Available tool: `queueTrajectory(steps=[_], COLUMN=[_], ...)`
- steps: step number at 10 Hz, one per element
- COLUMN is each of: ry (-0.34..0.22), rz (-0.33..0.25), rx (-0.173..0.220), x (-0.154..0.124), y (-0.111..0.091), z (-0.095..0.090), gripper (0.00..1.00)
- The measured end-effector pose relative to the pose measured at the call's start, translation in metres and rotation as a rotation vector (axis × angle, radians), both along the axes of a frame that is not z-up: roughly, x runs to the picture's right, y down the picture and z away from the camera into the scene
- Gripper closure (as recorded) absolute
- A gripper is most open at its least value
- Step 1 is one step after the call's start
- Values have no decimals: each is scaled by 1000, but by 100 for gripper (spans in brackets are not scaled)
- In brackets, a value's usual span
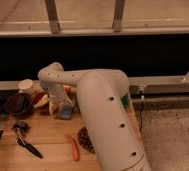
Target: Place sponge in table surface
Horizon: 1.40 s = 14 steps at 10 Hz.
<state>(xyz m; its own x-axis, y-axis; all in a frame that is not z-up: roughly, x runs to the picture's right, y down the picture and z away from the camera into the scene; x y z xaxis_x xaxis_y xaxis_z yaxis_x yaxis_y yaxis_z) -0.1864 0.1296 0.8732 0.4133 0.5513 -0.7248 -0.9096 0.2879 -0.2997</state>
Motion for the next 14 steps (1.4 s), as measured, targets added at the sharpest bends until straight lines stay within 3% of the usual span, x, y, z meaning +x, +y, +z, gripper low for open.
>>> queueTrajectory(steps=[4, 5, 6, 11, 12, 14], ry=[33, 34, 32, -2, -8, -35], rz=[28, 42, 53, 80, 71, 38], rx=[-19, -22, -24, -20, -18, -6], x=[15, 17, 18, 17, 17, 12], y=[8, 8, 8, 1, 0, -3], z=[14, 16, 17, 7, 0, -27], gripper=[26, 31, 38, 91, 98, 100])
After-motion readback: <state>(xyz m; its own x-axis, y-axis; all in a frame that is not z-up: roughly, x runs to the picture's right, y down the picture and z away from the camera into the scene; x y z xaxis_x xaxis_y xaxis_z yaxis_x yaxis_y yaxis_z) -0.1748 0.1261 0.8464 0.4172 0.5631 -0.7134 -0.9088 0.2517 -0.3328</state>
